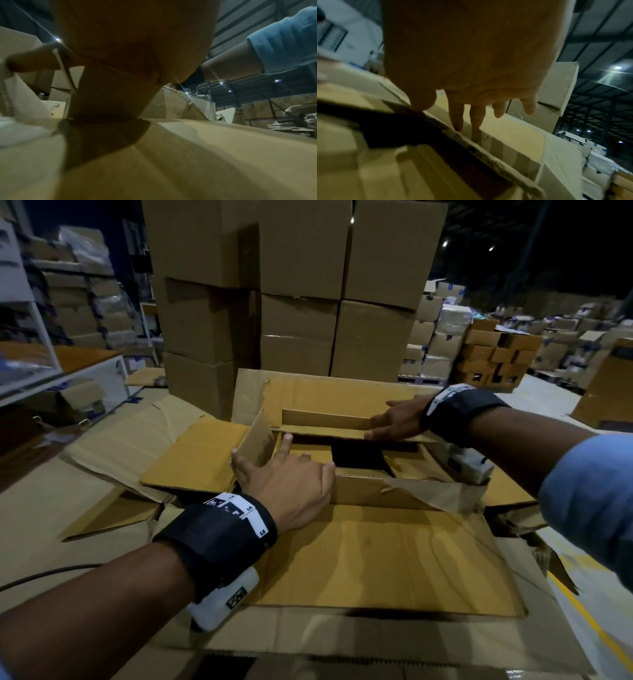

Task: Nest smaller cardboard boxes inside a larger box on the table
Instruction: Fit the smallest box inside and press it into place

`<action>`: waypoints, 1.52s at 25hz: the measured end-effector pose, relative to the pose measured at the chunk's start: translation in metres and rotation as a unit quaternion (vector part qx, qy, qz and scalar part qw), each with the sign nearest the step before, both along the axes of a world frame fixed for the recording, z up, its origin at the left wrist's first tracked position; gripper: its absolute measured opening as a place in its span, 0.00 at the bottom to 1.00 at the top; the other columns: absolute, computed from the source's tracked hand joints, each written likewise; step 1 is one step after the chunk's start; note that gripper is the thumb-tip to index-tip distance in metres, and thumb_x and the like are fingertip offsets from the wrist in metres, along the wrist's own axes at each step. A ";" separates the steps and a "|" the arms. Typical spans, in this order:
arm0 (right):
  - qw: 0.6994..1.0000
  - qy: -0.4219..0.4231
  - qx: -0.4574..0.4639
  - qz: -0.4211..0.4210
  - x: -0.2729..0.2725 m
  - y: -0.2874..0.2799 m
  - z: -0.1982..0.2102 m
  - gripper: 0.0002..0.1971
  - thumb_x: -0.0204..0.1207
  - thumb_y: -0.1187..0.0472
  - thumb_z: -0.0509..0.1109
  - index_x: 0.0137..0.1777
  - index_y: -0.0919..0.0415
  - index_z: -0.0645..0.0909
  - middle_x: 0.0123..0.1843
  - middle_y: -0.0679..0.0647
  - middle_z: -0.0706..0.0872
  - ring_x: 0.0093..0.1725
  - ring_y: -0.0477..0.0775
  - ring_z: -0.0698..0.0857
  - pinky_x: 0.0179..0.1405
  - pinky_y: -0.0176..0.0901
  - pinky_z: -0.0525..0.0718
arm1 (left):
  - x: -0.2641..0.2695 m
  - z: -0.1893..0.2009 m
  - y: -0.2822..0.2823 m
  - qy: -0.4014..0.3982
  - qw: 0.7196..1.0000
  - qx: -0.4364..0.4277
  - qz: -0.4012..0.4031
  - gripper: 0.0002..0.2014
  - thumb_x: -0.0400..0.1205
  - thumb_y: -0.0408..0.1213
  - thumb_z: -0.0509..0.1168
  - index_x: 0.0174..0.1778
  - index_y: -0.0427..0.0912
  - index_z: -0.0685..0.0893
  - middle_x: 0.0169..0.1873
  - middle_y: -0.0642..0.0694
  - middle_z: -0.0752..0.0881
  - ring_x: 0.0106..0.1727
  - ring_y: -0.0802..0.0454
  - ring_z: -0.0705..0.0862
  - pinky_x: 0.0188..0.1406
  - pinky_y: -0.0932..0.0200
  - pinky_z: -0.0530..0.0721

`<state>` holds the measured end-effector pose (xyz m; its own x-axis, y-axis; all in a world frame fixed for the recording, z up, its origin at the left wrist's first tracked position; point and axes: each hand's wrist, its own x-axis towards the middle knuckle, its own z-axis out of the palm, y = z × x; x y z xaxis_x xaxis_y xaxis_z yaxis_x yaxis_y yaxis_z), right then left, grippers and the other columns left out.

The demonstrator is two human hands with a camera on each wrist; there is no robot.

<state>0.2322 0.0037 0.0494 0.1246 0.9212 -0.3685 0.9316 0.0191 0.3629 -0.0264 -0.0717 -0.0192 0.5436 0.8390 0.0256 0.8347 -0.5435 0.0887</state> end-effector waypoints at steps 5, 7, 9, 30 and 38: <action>0.996 0.020 0.000 -0.085 0.019 0.021 -0.016 0.60 0.50 0.07 0.40 0.85 0.32 0.43 0.89 0.48 0.36 0.87 0.67 0.38 0.80 0.79 0.42 | 0.000 0.004 -0.002 0.025 0.999 0.015 -0.019 0.25 0.90 0.54 0.38 0.72 0.55 0.76 0.86 0.53 0.58 0.88 0.44 0.42 0.70 0.10 0.45; 0.989 0.066 0.020 -0.131 0.014 0.018 -0.021 0.53 0.62 0.12 0.41 0.86 0.36 0.40 0.89 0.53 0.34 0.87 0.69 0.39 0.81 0.75 0.42 | -0.002 0.002 -0.002 0.029 0.998 0.033 -0.035 0.26 0.90 0.53 0.37 0.69 0.55 0.78 0.86 0.51 0.59 0.88 0.42 0.43 0.72 0.12 0.45; 0.982 0.091 0.039 -0.160 0.010 0.020 -0.029 0.48 0.70 0.17 0.42 0.87 0.39 0.38 0.88 0.54 0.33 0.87 0.69 0.40 0.81 0.72 0.42 | -0.003 0.000 -0.001 0.025 0.997 0.053 -0.049 0.27 0.90 0.53 0.36 0.69 0.54 0.79 0.86 0.48 0.60 0.88 0.41 0.44 0.76 0.17 0.44; 0.994 0.018 -0.002 -0.108 -0.012 0.025 -0.039 0.38 0.83 0.29 0.39 0.88 0.47 0.49 0.88 0.56 0.30 0.86 0.69 0.34 0.81 0.70 0.38 | -0.001 0.003 -0.001 0.021 0.999 -0.023 -0.017 0.27 0.89 0.58 0.37 0.71 0.59 0.78 0.86 0.54 0.58 0.88 0.42 0.45 0.70 0.10 0.47; 0.994 0.040 -0.007 -0.105 -0.013 0.017 -0.028 0.35 0.82 0.28 0.40 0.87 0.40 0.49 0.89 0.53 0.34 0.86 0.70 0.37 0.81 0.72 0.39 | 0.000 0.003 0.003 0.013 0.999 -0.021 -0.019 0.28 0.89 0.57 0.36 0.75 0.58 0.76 0.86 0.53 0.60 0.88 0.42 0.47 0.69 0.09 0.48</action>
<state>0.2196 0.0208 0.0218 0.2834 0.8729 -0.3971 0.9416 -0.1748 0.2878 -0.0266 -0.0689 -0.0161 0.5759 0.8171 -0.0244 0.8153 -0.5719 0.0910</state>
